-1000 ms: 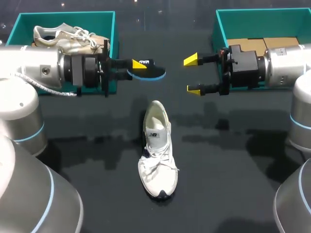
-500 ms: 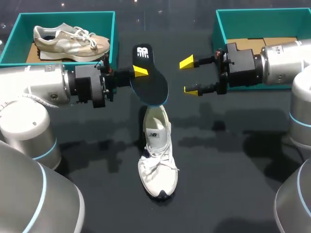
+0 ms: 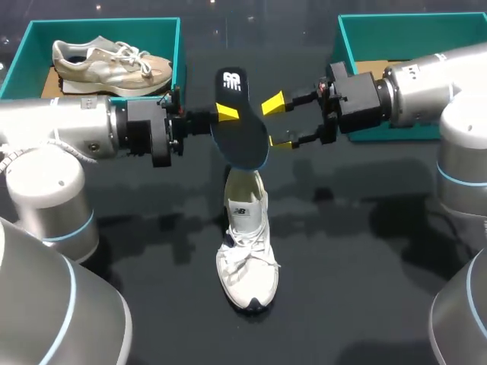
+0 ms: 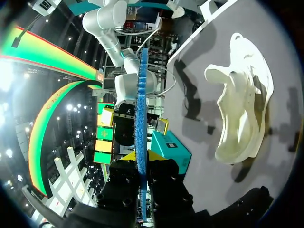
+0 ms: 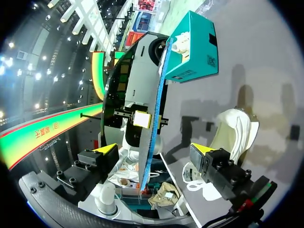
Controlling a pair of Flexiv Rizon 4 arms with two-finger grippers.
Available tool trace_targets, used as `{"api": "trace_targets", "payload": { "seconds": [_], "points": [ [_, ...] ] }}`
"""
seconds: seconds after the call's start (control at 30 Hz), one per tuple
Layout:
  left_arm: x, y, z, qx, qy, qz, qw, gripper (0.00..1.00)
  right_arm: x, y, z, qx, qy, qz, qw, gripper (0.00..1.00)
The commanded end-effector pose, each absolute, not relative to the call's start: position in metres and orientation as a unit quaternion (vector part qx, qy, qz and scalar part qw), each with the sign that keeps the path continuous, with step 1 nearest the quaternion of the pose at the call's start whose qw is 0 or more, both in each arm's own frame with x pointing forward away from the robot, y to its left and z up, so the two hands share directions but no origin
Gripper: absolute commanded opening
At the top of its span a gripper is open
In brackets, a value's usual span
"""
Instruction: Take the shoe out of the shoebox, open the shoe tongue, remove and reinsert the insole, then place the shoe into the shoebox
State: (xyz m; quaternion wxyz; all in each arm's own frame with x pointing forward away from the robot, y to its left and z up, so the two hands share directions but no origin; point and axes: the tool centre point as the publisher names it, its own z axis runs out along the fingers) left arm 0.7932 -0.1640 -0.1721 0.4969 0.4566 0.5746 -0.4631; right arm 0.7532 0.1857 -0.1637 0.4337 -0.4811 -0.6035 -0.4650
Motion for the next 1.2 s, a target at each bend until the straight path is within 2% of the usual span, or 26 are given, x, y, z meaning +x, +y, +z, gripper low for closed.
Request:
{"api": "trace_targets", "payload": {
  "seconds": [0.03, 0.67, 0.83, 0.87, 0.9, 0.93, 1.0, 1.03, 1.2],
  "points": [
    [0.801, -0.168, -0.173, 0.465, 0.569, -0.462, 0.497, 0.00, 0.755, 0.189, -0.165, -0.481, -0.604, -0.464, 0.434, 1.00],
    [0.797, -0.184, -0.180, 0.502, 0.537, -0.430, 0.524, 0.00, 0.744, 0.225, -0.178, -0.467, -0.604, -0.471, 0.441, 1.00],
    [0.798, -0.182, -0.180, 0.503, 0.535, -0.430, 0.525, 0.00, 0.745, 0.228, -0.180, -0.465, -0.604, -0.472, 0.443, 0.76],
    [0.798, -0.182, -0.181, 0.503, 0.535, -0.430, 0.525, 0.00, 0.746, 0.228, -0.180, -0.465, -0.603, -0.472, 0.444, 0.75],
    [0.798, -0.181, -0.181, 0.503, 0.535, -0.431, 0.525, 0.00, 0.746, 0.228, -0.180, -0.465, -0.603, -0.472, 0.444, 0.58],
    [0.798, -0.181, -0.181, 0.503, 0.535, -0.431, 0.525, 0.00, 0.746, 0.228, -0.180, -0.465, -0.603, -0.473, 0.444, 0.49],
    [0.799, -0.181, -0.181, 0.502, 0.534, -0.432, 0.525, 0.00, 0.746, 0.229, -0.180, -0.464, -0.603, -0.473, 0.444, 0.44],
    [0.799, -0.181, -0.181, 0.501, 0.534, -0.433, 0.525, 0.00, 0.747, 0.229, -0.179, -0.464, -0.603, -0.473, 0.444, 0.38],
    [0.799, -0.181, -0.181, 0.501, 0.532, -0.436, 0.526, 0.00, 0.748, 0.229, -0.179, -0.464, -0.602, -0.475, 0.443, 0.00]
  ]
}}
